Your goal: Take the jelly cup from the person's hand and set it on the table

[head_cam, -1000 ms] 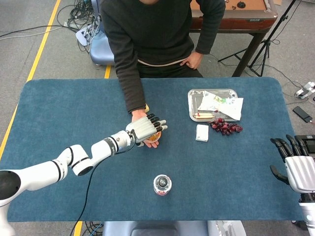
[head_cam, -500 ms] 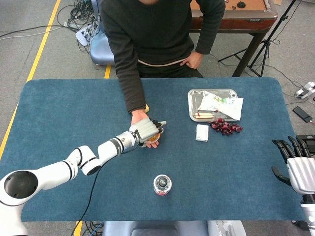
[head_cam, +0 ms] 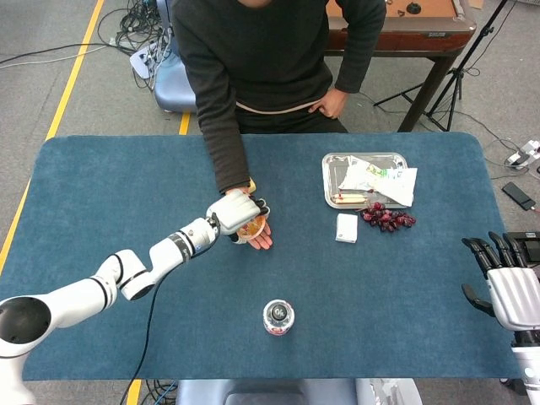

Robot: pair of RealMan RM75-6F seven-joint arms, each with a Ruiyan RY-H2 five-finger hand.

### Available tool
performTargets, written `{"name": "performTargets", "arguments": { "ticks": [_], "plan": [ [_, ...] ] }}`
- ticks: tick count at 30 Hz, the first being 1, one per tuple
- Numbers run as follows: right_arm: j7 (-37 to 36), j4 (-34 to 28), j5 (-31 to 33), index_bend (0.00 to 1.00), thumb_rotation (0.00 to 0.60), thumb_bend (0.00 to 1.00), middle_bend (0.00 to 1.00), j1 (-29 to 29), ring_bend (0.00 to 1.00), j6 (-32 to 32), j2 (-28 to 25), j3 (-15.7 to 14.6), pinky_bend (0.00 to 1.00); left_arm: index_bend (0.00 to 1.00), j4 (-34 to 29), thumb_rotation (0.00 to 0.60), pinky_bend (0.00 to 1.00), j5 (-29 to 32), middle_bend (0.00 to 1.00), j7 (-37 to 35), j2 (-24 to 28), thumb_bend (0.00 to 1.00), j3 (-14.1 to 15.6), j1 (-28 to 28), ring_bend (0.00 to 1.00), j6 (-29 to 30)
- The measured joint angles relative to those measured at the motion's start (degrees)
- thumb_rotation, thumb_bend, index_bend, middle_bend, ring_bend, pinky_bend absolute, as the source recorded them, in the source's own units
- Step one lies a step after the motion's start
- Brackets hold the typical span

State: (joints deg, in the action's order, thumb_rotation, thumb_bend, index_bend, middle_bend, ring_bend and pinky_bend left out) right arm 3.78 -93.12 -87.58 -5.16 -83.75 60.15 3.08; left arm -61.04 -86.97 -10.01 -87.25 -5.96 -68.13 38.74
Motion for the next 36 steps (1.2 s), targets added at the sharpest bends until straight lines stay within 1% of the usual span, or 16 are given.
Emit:
{"name": "performTargets", "arguments": {
  "ticks": [5,9,13,19,25,27,29,31,33,36],
  "plan": [
    [0.4,-0.3,-0.2,0.15,0.600,0.26,0.18,-0.2,0.05,0.2,0.0,0.0,0.07,0.41,-4.3,0.600,0.63,-2.0,0.30,-1.7,6.3,0.19,2.5,4.1,0.38,5.1],
    [0.8,-0.7,-0.5,0.15,0.600,0.26,0.18,-0.4,0.05,0.2,0.0,-0.1,0.07,0.40,-6.6,0.600,0.62,-2.8,0.30,-1.5,8.9,0.19,5.5,7.6,0.38,6.6],
    [1.1,-1.1,-1.2,0.15,0.600,0.26,0.18,-0.6,0.05,0.1,0.1,-0.2,0.07,0.39,-7.3,0.600,0.62,-2.8,0.30,-0.7,8.6,0.19,7.2,9.9,0.38,7.0],
    [1.6,-1.8,-1.5,0.15,0.600,0.26,0.18,-0.3,0.05,-0.5,-0.3,-0.4,0.07,0.38,-7.2,0.600,0.60,-2.7,0.30,0.9,7.0,0.19,8.1,11.1,0.37,6.9],
    [1.8,-2.2,-1.5,0.15,0.600,0.26,0.18,0.4,0.05,-1.4,-0.6,-0.6,0.07,0.33,-6.6,0.600,0.57,-2.7,0.30,2.0,5.1,0.19,9.2,11.6,0.36,5.0],
    [1.8,-2.2,-1.6,0.15,0.600,0.26,0.18,0.4,0.05,-1.5,-0.6,-0.6,0.07,0.27,-6.2,0.600,0.54,-2.5,0.27,2.9,4.5,0.19,9.4,11.7,0.31,4.0],
    [1.8,-2.3,-1.8,0.15,0.600,0.26,0.18,0.5,0.05,-1.6,-0.7,-0.6,0.07,0.16,-6.1,0.600,0.48,-2.0,0.17,4.0,4.3,0.19,9.5,11.7,0.22,2.7],
    [1.7,-2.3,-1.9,0.15,0.600,0.26,0.18,0.5,0.05,-1.8,-0.8,-0.6,0.07,0.08,-6.5,0.600,0.44,-1.0,0.10,5.1,4.3,0.19,9.4,11.7,0.17,1.7],
    [1.7,-2.3,-1.9,0.15,0.600,0.26,0.18,0.5,0.05,-1.8,-0.8,-0.6,0.07,0.03,-7.5,0.600,0.39,0.2,0.06,6.5,4.7,0.19,9.0,11.8,0.14,1.2],
    [1.6,-2.3,-1.8,0.15,0.600,0.26,0.18,0.4,0.05,-1.6,-0.8,-0.5,0.07,0.00,-9.2,0.600,0.33,1.8,0.03,8.8,5.8,0.19,8.2,12.2,0.11,1.3]
  ]
}}
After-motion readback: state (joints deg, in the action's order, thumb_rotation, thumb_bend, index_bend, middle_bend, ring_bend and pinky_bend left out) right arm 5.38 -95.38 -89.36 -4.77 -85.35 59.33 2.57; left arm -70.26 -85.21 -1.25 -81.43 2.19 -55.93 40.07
